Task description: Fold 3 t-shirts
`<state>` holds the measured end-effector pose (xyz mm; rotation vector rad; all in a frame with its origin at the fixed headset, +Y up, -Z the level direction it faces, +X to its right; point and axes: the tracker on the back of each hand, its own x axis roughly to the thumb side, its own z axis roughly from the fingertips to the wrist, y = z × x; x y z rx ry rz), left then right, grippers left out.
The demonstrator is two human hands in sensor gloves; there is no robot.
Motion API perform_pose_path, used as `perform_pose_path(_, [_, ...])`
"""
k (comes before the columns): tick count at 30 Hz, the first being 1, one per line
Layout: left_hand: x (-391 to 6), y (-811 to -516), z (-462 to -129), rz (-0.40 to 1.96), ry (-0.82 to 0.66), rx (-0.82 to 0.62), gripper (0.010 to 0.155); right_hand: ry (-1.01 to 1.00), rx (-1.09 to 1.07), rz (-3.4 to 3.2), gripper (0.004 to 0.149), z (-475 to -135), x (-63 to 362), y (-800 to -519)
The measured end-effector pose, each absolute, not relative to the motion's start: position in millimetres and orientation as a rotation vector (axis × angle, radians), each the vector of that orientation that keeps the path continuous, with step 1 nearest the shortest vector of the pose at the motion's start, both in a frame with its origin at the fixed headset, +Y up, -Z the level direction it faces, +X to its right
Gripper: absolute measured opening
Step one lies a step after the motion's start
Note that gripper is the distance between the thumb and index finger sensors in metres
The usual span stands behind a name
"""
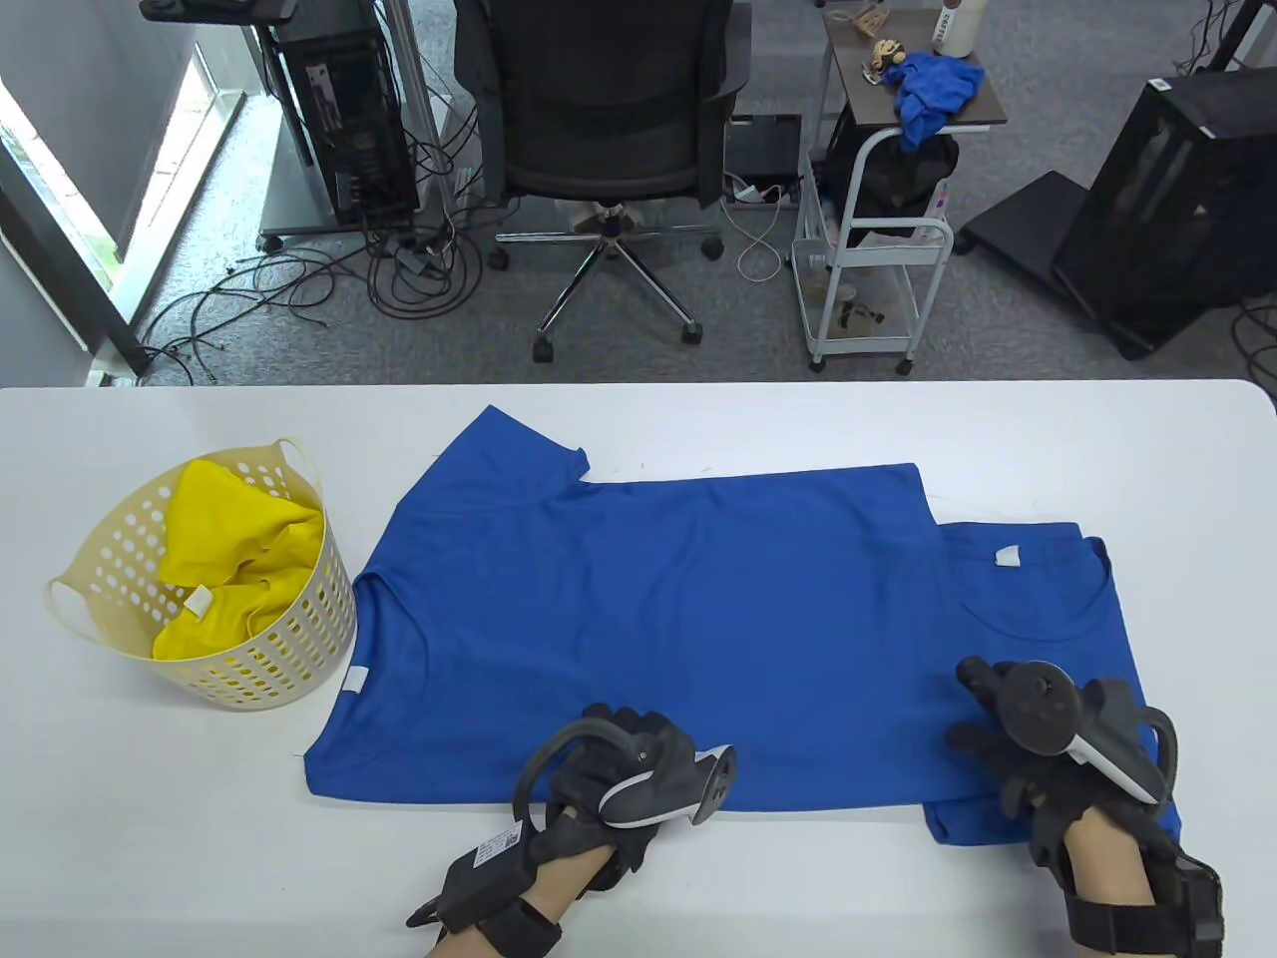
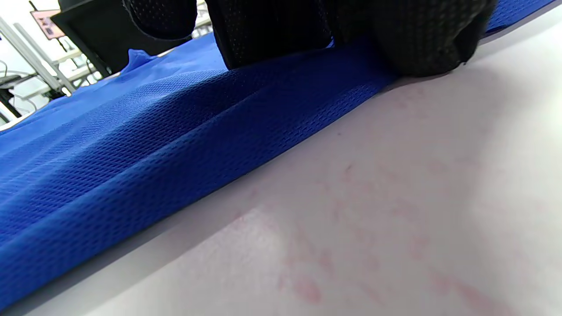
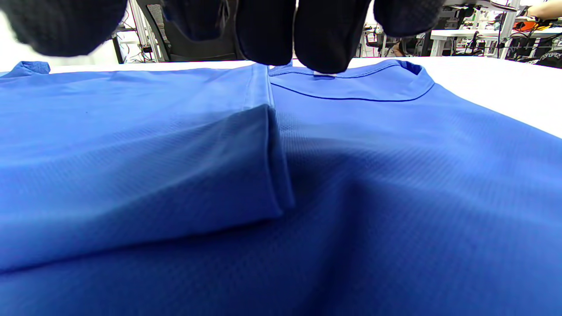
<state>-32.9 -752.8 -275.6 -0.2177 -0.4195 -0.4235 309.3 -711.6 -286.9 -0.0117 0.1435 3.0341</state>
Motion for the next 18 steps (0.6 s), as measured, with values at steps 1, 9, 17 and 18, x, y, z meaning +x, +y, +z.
perform_pose_path(1, [-33.2,-753.1,-275.8,-0.421,-0.423,-0.218,0.041,0.146,-0.011,3.034,0.068,-287.2,309.0,-711.7])
perform_pose_path(9, [-31.4,-753.3,-272.7,-0.443,-0.426,-0.142,0.04,0.238,-0.009,2.929,0.065,-299.0,305.6,-697.3])
perform_pose_path(17, [-33.7,-682.8,-295.3,-0.274,-0.347,0.03,0.04,0.178,0.183,2.75,0.056,-316.9,250.5,-660.3])
perform_pose_path(18, [-30.6,-671.1,-299.0,-0.277,-0.33,0.044,0.04,0.188,0.224,2.71,0.055,-318.3,239.8,-666.8])
